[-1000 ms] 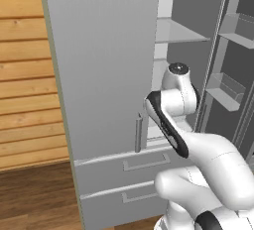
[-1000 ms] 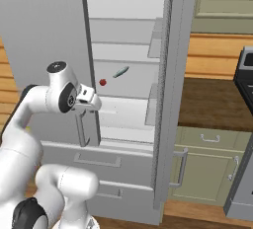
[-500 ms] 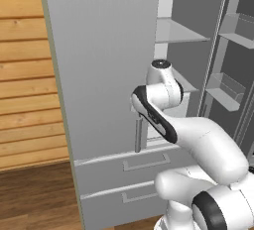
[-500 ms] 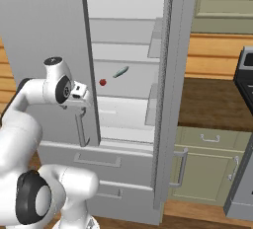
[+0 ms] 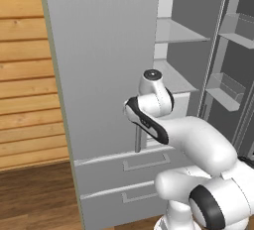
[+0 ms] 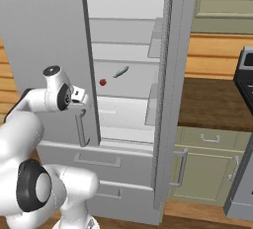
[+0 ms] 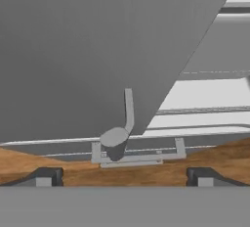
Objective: Take the strawberry from the fridge and place it on top of the pancake, located on the dining counter.
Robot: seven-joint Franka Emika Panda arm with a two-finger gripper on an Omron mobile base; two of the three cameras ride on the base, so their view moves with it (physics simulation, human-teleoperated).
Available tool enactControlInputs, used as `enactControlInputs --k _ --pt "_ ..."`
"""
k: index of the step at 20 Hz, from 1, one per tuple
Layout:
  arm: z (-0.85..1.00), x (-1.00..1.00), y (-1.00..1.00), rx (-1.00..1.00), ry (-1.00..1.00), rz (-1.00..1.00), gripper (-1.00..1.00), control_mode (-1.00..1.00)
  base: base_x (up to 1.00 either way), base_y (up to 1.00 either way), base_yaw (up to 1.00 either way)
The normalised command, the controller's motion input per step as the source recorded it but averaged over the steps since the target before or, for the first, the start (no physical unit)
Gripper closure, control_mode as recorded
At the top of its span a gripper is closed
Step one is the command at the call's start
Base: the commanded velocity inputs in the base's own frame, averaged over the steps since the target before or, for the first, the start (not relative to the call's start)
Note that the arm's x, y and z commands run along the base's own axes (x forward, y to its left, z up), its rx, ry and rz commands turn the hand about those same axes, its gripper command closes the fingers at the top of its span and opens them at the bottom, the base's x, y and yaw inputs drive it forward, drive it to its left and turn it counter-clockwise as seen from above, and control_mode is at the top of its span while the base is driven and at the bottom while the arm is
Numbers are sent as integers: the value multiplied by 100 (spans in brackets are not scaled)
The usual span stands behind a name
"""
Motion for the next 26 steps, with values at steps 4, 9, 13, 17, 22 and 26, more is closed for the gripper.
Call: enactControlInputs --k 4,9,13,17,22,26 --pt "-34 31 1 0 0 0 -100 -100 0 0 0" --pt "-30 31 0 0 0 0 -100 -100 0 0 0" --pt "-25 26 0 0 0 0 -100 -100 0 0 0" --pt "-15 5 0 0 0 0 -100 -100 0 0 0" --pt "-13 4 0 0 0 0 100 -100 0 0 0" --pt "-10 -5 0 0 0 0 100 -100 0 0 0"
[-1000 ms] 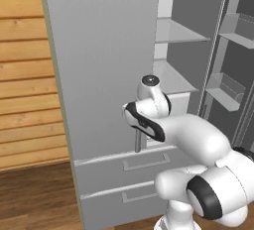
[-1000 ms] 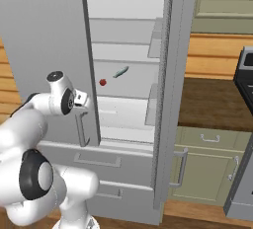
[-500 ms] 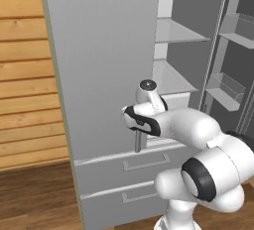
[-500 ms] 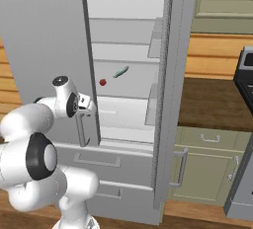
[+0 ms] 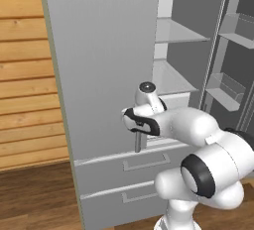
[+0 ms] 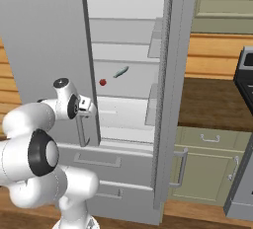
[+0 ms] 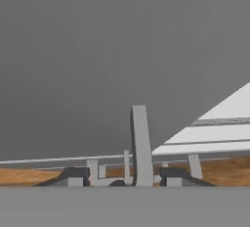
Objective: Take the strawberry from the fridge and place it on top of the pancake, located on the dining counter.
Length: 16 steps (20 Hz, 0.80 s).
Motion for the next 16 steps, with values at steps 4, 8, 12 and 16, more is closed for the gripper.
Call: enactControlInputs --k 4,8,12,16 --pt "-10 -46 0 0 0 -10 100 -100 0 0 0" --pt "-8 -58 2 0 0 -16 100 -100 0 0 0" --pt "-17 -77 17 0 0 -18 100 -100 0 0 0" --pt "-24 -89 27 0 0 -20 100 -100 0 0 0"
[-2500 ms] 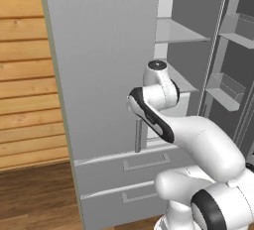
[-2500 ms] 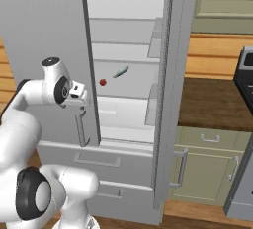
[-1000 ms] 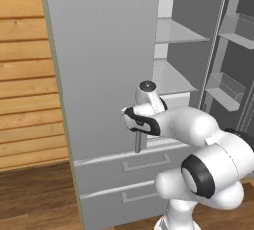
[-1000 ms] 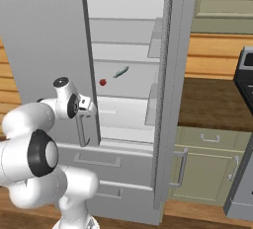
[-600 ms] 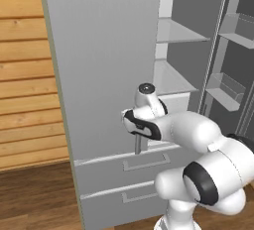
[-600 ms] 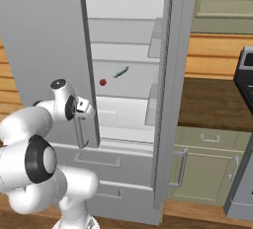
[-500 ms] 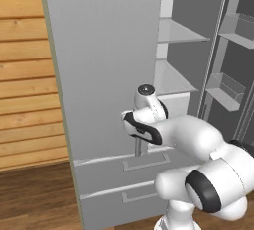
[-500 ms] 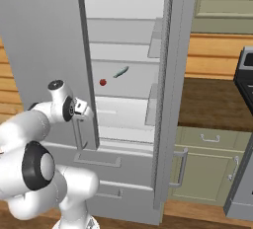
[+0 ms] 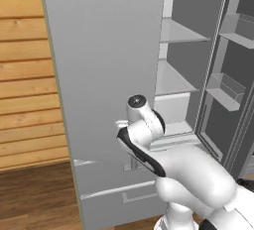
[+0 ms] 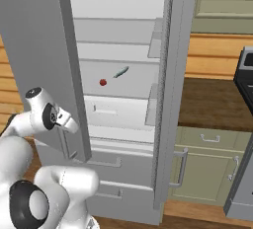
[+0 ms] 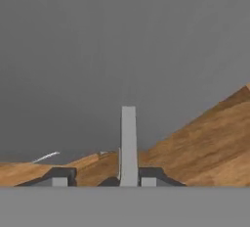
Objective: Take the strawberry from the fridge and place it on top of the pancake, located on the dining counter.
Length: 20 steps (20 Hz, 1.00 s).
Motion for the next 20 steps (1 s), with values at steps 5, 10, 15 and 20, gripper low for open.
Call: enactControlInputs --k 5,10,15,20 --pt "-32 -90 41 0 0 -21 100 -100 0 0 0" --pt "-21 -72 57 0 0 -23 100 -100 0 0 0" --pt "-2 -43 41 0 -1 -21 -100 -100 0 0 0" --pt "3 -8 35 -1 0 -9 -100 -100 0 0 0"
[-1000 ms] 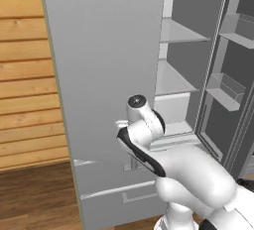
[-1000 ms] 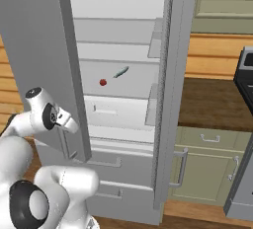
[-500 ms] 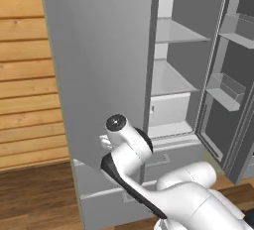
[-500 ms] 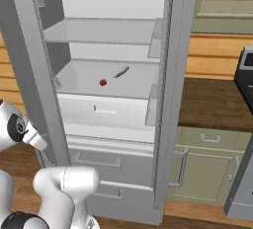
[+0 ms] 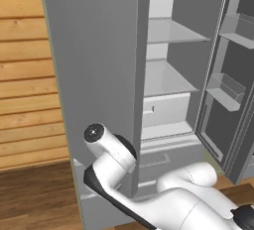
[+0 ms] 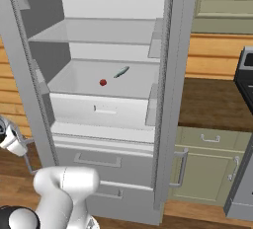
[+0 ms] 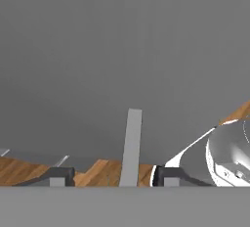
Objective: Take the strawberry from the fridge and place it on top of the pancake, located on the dining counter.
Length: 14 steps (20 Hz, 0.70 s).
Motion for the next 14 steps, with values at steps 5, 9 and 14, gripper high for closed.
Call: enactControlInputs --k 5,9,14 --pt "42 -44 19 -1 0 -1 -100 -100 0 0 0" --pt "86 -67 -21 16 0 4 -100 -100 0 0 0" --pt "57 -79 -97 47 0 22 -100 -100 0 0 0"
